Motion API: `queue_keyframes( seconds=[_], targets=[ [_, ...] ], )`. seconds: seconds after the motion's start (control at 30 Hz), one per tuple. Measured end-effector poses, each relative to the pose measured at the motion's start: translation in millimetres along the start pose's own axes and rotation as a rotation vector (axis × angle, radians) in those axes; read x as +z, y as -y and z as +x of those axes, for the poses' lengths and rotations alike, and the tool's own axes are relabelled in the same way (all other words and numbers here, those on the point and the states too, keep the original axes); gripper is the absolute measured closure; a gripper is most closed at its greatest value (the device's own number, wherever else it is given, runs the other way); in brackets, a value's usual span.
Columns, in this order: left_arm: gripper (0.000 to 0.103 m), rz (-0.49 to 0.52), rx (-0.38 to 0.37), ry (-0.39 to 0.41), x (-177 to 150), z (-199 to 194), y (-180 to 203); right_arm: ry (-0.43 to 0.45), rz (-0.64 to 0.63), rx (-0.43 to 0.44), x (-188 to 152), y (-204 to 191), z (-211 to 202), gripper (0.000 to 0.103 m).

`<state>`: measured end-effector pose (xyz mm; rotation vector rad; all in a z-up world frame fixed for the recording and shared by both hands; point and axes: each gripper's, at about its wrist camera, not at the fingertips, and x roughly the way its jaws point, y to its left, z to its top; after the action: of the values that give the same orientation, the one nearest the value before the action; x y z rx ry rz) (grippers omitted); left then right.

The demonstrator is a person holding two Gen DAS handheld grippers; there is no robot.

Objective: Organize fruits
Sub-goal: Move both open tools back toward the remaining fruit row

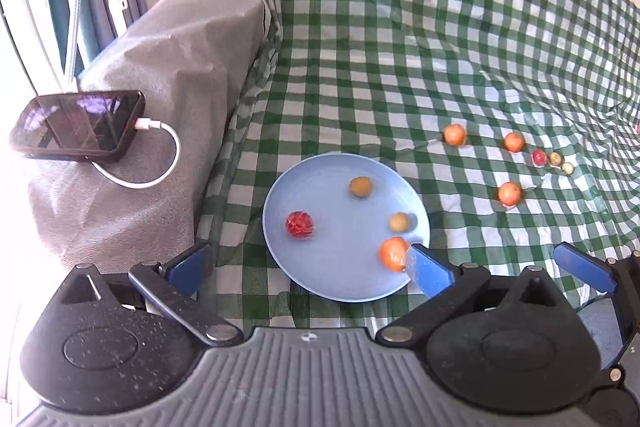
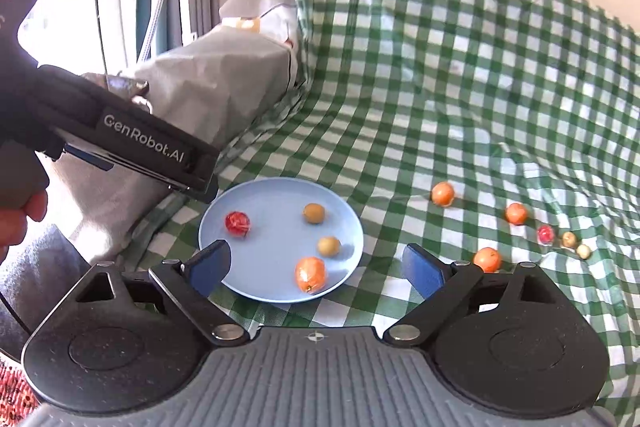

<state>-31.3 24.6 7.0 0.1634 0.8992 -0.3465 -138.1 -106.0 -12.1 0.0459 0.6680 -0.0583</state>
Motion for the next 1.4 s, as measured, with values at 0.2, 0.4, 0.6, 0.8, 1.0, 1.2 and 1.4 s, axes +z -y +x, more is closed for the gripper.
queue_keyframes(
  seconds=[0.2,0.4,0.6,0.8,1.0,1.2,1.4],
  targets=[
    [0.000,0.017,0.002,0.033,-2.8,-17.0,9.0,0.044,0.012,-0.017,-1.7,0.4,-18.0,0.009],
    [0.000,0.032,0.001,0.043,-6.1,-24.9,13.4,0.067,0.025,-0.028,-2.7,1.8,-28.9,0.008],
    [0.000,0.041,0.000,0.036,-5.0,-23.8,18.1,0.077,0.053,-0.040,-4.5,4.8,-33.8,0.008],
    [0.000,0.067,0.006,0.029,-1.7,-19.5,27.5,0.078,0.089,-0.047,-7.1,12.4,-33.8,0.008],
    [0.000,0.091,0.000,0.003,5.4,-7.9,42.4,0.067,0.135,-0.071,-12.3,28.6,-29.7,0.008],
    [0.000,0.121,-0.025,-0.039,20.4,14.1,71.2,0.056,0.222,-0.150,-21.5,66.3,-23.4,0.008],
    [0.000,0.162,-0.059,-0.063,41.1,46.3,117.1,0.043,0.296,-0.280,-33.5,130.4,-10.8,0.008]
  ],
)
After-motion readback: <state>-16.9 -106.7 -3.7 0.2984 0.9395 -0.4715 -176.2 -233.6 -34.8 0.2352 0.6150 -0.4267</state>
